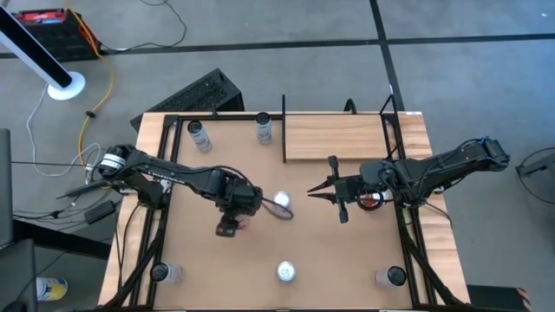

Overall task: Place canned beverage on shelf
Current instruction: Put the left red soda can on the shelf

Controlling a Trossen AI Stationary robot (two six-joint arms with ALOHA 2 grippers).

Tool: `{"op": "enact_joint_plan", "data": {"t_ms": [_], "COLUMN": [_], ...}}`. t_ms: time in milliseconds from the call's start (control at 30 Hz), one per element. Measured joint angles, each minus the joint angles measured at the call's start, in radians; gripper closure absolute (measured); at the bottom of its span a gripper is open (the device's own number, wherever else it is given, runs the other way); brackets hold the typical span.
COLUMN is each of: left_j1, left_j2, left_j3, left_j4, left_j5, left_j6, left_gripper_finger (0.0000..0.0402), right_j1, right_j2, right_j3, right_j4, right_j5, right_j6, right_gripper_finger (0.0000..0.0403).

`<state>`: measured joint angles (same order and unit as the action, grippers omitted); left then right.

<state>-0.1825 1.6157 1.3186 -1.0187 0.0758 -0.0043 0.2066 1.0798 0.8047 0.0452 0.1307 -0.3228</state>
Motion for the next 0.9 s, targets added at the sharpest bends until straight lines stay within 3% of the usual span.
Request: {"op": "enact_joint_plan", "data": {"t_ms": [167, 267, 633, 900], "left_j1": [-0.033, -0.049, -0.079, -0.08], "left_j2": [0.009, 0.019, 0.095, 0.099], "left_j3": [0.0, 0.0, 0.005, -0.002], "left_j4": [0.0, 0.015, -0.006, -0.003], "left_j5": [-0.02, -0.034, -0.033, -0.065], "left_j6": [0.328, 0.42, 0.382, 0.336], "left_gripper_finger": [0.0109, 0.0105, 0.0098, 0.0067], "right_j1": [0.0, 0.0, -0.007, -0.006], "right_j2": [0.0, 0.0, 0.0, 0.0], "right_j3": [0.0, 0.0, 0.0, 0.0], "right_j4": [-0.006, -0.015, -0.019, -0.027], "right_j5": [0.0, 0.0, 0.001, 0.002], "right_j6": [0.0, 0.0, 0.0, 0.0], "right_gripper_finger": [0.0339, 0.0339, 0.0339, 0.0339]}}
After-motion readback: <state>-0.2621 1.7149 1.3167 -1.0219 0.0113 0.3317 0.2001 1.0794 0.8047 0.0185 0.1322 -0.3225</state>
